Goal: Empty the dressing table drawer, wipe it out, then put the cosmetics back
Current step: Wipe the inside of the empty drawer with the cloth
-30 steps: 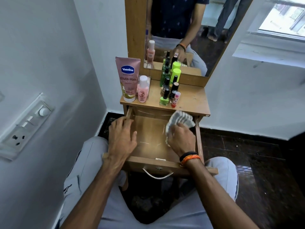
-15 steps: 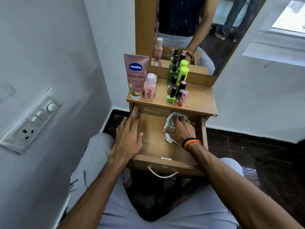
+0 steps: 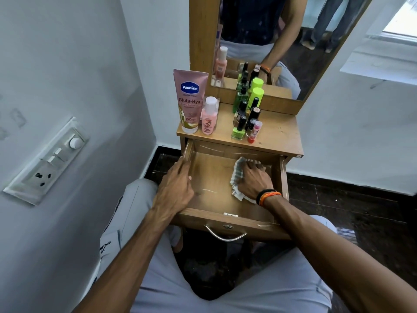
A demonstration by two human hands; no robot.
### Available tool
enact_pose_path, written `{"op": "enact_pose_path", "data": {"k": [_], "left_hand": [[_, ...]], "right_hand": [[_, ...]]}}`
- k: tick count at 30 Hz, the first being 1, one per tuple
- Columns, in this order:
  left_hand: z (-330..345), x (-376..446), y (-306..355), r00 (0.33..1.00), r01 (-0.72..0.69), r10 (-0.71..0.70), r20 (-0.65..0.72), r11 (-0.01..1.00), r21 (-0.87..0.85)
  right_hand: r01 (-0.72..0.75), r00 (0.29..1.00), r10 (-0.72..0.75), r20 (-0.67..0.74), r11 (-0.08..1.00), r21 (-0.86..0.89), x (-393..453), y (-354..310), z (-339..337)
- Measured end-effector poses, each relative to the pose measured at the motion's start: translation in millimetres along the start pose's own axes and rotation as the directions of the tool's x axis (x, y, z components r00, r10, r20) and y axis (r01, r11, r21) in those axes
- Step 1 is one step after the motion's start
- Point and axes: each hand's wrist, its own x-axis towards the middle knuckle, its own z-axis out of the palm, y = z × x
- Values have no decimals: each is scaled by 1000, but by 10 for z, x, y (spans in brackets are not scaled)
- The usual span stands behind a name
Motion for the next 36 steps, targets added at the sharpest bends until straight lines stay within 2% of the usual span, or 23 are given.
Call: {"op": "enact_pose_path", "data": {"k": [3,5,10,12,16,19,24,27,30,31,33,36], "left_hand": [[-14,-6,-22,999,24,-23,24,998,-57],[-10,-12,-30,999,29,-27,24,997,-67],[1,-19,-49,995,89,-95,-29,985,-145],[4,-21,-61,989,124,-136,-57,975,-183],[13,-42,-59,986,113,-138,-97,969,-221],[-1,-52,-44,986,106,-131,-99,968,-229],[-37,-53,-35,985,128,-153,-85,961,-246],[-41,-33,-44,985,140,-161,-69,960,-244],[-40,-24,-51,982,154,-176,-68,954,-256],[-43,-25,-56,980,159,-184,-72,952,-262],[-47,-24,-57,977,170,-198,-76,946,-277],[-47,-28,-47,974,185,-215,-71,938,-295]], "right_hand": [[194,980,-193,39,980,-44,51,-172,90],[343,938,-338,80,937,-59,44,-313,160],[649,756,-617,219,748,-136,-140,-271,117],[658,746,-612,262,738,-147,-148,-83,70],[468,878,-444,177,874,-131,82,80,-8],[438,896,-425,131,893,-101,272,-256,5],[547,835,-535,129,833,-85,271,-837,225],[656,748,-646,153,755,-19,60,-675,214],[732,641,-717,274,678,64,-143,-312,135],[713,651,-697,303,697,72,-161,-177,80],[582,760,-573,307,810,69,-141,99,-61],[401,899,-394,191,916,4,-29,320,-236]]}}
